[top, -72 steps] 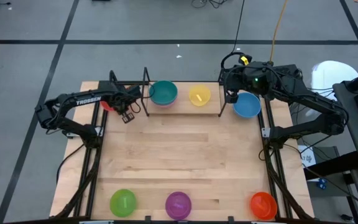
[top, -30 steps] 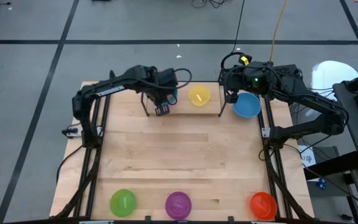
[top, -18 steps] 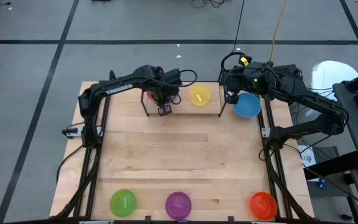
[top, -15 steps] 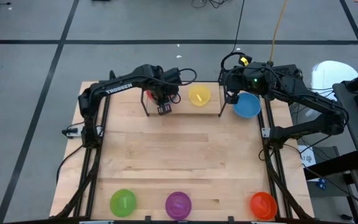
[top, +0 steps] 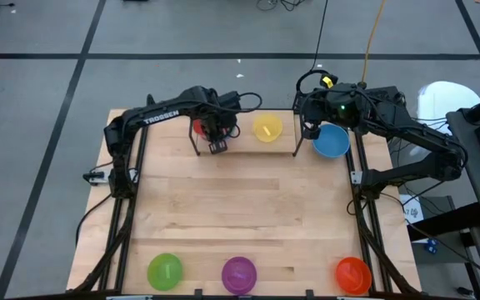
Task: Place and stack bowls onto a shelf
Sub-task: Stack the orange bowl on top of the green bowl on the shelf, then stack the blue bowl on top of the orange bowl on the shelf
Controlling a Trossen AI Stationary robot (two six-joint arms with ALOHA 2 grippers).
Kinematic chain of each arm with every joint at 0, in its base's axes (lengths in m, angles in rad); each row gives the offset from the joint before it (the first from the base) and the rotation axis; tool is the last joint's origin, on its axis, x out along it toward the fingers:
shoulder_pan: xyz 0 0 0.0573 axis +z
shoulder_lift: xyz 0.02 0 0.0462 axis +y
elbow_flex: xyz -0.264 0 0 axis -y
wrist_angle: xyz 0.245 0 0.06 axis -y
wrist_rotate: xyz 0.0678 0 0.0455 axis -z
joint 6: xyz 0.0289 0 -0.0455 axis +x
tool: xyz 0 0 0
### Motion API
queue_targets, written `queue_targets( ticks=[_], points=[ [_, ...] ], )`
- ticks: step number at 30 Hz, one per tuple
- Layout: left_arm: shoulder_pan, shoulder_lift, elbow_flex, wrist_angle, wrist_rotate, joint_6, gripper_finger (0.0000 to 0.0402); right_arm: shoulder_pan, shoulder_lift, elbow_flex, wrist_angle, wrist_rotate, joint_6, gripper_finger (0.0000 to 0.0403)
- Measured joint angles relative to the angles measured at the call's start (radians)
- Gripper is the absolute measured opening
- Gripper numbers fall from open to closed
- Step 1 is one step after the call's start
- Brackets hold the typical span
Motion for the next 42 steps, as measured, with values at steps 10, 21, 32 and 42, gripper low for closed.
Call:
queue_targets(
  ticks=[10,21,32,42],
  points=[
    [0.000,0.000,-0.039,0.065,-0.001,0.025,0.0046,0.000,0.000,0.000,0.000,0.000,0.000,0.0130],
    [-0.012,-0.099,-0.037,0.060,-0.002,-0.001,0.0054,0.002,-0.016,0.000,-0.036,0.000,-0.021,0.0130],
    [-0.093,-0.298,-0.035,0.044,-0.028,-0.067,0.0055,0.060,-0.085,0.001,-0.328,-0.002,0.170,0.0130],
    [-0.154,-0.349,-0.035,0.034,-0.079,-0.106,0.0056,0.064,-0.056,0.001,-0.702,-0.001,0.654,0.0130]
  ],
)
